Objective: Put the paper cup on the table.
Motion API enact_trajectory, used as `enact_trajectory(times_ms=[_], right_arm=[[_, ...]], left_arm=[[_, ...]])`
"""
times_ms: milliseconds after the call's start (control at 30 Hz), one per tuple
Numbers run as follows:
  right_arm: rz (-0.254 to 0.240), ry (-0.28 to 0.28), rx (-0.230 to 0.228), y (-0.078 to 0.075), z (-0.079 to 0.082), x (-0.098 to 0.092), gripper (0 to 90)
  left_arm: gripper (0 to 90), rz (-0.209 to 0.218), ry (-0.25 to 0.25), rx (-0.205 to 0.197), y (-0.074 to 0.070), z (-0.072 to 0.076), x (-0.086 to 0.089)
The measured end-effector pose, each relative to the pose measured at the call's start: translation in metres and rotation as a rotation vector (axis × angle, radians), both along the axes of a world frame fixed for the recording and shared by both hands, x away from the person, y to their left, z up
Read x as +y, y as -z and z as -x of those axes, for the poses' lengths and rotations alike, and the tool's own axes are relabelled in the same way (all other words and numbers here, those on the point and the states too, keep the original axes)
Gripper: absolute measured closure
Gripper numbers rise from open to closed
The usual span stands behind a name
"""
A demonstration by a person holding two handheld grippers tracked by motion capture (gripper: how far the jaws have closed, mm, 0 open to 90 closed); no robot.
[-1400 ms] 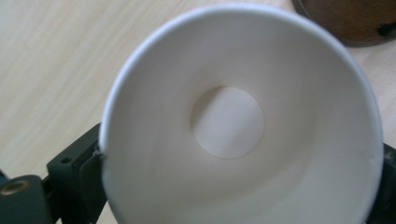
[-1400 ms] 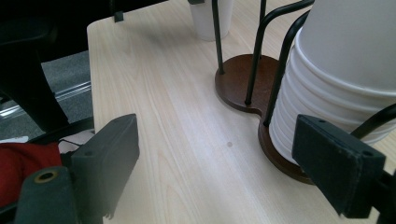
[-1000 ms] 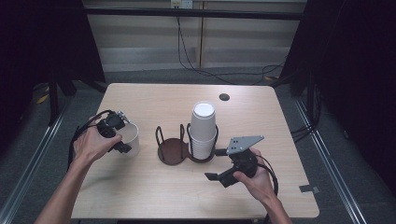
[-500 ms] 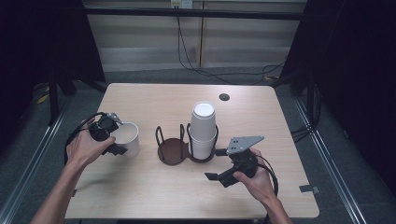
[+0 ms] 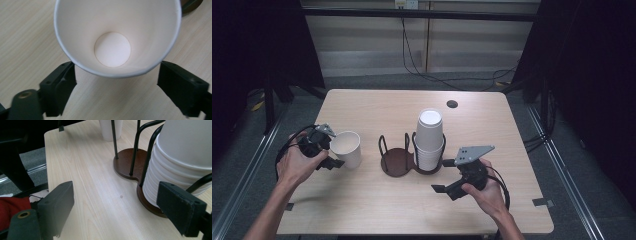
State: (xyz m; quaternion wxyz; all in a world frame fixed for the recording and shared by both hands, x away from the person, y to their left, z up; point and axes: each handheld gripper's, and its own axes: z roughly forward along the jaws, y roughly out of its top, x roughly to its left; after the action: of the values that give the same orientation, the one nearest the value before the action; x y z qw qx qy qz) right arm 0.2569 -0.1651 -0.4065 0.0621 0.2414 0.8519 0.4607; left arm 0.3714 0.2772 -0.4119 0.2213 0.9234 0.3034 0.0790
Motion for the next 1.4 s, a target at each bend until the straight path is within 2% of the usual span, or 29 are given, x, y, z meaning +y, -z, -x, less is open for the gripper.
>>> enact_trajectory(times_ms=[67,133,367,400,500,633,733,800,967,1067,1167,1267,1400], right_arm=[[-0.002,0.004,0.001,0.0,0.0,0.0,14.6],[0.0,0.003,0.0,0.0,0.0,0.0,14.6],[0.002,0.003,-0.001,0.0,0.0,0.0,14.6],[0.003,0.003,-0.004,0.0,0.0,0.0,14.6],[0.002,0.003,-0.008,-0.001,0.0,0.0,14.6],[0.001,0.006,-0.01,-0.002,0.0,-0.001,14.6],[-0.001,0.007,-0.009,-0.002,0.001,-0.001,14.6],[-0.002,0.007,-0.009,-0.002,0.001,-0.001,14.6],[0.005,0.009,-0.023,-0.003,0.002,-0.001,14.9],[-0.002,0.013,-0.025,-0.004,0.002,-0.002,14.9],[-0.007,0.015,-0.028,-0.004,0.002,-0.003,14.9],[-0.008,0.019,-0.028,-0.004,0.003,-0.003,14.7],[-0.018,0.024,-0.03,-0.004,0.003,-0.004,14.7]], left_arm=[[15.8,0.03,0.002,-0.003,0.0,0.004,0.002],[15.8,0.027,0.004,-0.012,0.0,0.007,0.003],[16.1,0.082,0.0,-0.022,-0.001,0.016,0.007],[16.2,0.08,0.002,-0.016,-0.002,0.017,0.007],[16.3,0.068,-0.01,-0.034,-0.002,0.02,0.008],[16.8,0.133,-0.034,-0.035,0.0,0.026,0.013],[16.5,0.117,-0.031,-0.049,0.001,0.032,0.013],[18.3,0.13,-0.025,-0.055,0.002,0.036,0.014],[18.2,0.165,-0.031,-0.095,0.004,0.048,0.015],[18.2,0.203,-0.047,-0.12,0.006,0.054,0.015],[19.4,0.24,-0.038,-0.141,0.006,0.061,0.014],[22.3,0.287,-0.044,-0.196,0.005,0.072,0.012],[22.2,0.312,-0.064,-0.239,0.005,0.082,0.009]])
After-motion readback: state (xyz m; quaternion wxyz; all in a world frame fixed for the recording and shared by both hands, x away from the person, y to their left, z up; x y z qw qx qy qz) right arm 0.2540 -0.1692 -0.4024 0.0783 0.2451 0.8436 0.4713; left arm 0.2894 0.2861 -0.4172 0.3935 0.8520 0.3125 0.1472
